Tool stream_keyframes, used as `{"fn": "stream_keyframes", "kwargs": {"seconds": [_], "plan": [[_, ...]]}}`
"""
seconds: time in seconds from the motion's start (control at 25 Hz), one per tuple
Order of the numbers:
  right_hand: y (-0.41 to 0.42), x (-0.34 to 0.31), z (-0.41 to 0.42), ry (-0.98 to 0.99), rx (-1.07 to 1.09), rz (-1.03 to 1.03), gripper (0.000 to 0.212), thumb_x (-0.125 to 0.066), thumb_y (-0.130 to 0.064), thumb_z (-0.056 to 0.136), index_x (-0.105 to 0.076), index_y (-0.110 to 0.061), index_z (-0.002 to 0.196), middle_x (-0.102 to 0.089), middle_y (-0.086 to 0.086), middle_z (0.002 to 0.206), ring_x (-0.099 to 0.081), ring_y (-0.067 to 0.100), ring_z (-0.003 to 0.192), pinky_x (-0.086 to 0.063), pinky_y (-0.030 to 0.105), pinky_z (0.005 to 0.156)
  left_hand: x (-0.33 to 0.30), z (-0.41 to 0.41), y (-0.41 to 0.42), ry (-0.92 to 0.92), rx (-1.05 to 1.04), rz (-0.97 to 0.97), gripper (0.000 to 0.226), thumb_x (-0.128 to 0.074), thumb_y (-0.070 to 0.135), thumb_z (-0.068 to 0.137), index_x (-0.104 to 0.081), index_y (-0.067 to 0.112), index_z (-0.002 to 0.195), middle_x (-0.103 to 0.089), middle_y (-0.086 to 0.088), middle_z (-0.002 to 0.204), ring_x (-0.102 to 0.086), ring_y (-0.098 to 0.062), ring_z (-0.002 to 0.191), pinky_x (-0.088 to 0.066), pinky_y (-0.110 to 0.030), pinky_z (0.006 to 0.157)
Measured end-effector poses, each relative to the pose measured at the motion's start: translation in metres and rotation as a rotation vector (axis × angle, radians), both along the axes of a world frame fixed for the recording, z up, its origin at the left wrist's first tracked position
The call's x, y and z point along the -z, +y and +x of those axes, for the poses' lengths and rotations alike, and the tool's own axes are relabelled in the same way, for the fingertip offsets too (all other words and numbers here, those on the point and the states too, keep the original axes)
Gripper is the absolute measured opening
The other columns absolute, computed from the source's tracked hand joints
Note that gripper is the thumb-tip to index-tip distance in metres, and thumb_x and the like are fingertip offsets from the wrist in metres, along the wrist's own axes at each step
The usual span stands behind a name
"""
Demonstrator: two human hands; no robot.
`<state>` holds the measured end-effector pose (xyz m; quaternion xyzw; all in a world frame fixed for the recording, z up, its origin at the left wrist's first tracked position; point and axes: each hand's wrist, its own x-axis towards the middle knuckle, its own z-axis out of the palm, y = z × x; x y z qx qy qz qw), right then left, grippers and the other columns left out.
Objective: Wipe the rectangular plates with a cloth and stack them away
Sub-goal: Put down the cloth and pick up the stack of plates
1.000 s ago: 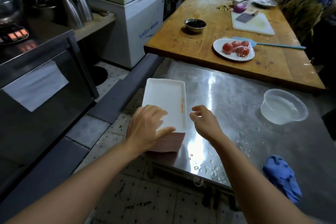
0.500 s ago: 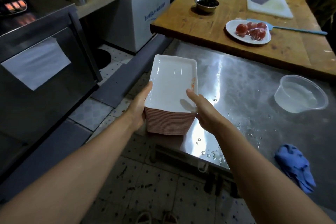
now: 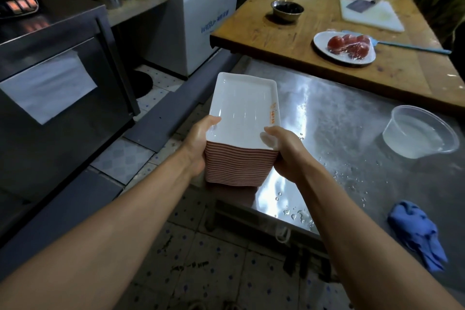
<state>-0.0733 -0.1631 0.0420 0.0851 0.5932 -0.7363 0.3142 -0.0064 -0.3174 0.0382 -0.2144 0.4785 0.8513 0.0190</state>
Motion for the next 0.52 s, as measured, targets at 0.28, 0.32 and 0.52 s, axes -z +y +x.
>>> {"fn": "stream_keyframes", "kwargs": {"seconds": [0.28, 0.32, 0.52], "plan": [[-0.001, -0.017, 0.007, -0.009, 0.016, 0.050, 0.028, -0.043, 0.002, 0.090, -0.046, 0.007, 0.117, -0.049, 0.018, 0.107, -0.049, 0.030, 0.099, -0.037, 0.036, 0.085, -0.011, 0.002, -0.004, -0.004, 0.023, -0.028, 0.030, -0.041, 0.026, 0.092, -0.066, 0.011, 0.092, -0.072, -0.003, 0.073, -0.068, -0.015, 0.059, -0.052, -0.020, 0.050], [-0.001, -0.019, 0.010, -0.001, 0.008, 0.057, 0.033, -0.043, 0.003, 0.089, -0.044, 0.010, 0.121, -0.048, 0.017, 0.107, -0.048, 0.030, 0.098, -0.036, 0.036, 0.085, -0.012, 0.004, -0.005, -0.015, 0.030, -0.037, 0.030, -0.041, 0.027, 0.091, -0.066, 0.011, 0.093, -0.073, -0.004, 0.074, -0.068, -0.015, 0.059, -0.052, -0.021, 0.050], [-0.002, -0.035, 0.028, 0.020, -0.024, 0.041, 0.028, -0.037, 0.005, 0.090, -0.045, 0.001, 0.116, -0.054, 0.019, 0.108, -0.053, 0.032, 0.101, -0.040, 0.046, 0.102, -0.022, 0.021, -0.006, -0.049, 0.041, -0.039, 0.030, -0.041, 0.028, 0.091, -0.066, 0.014, 0.097, -0.073, -0.004, 0.080, -0.069, -0.017, 0.064, -0.053, -0.025, 0.053]]}}
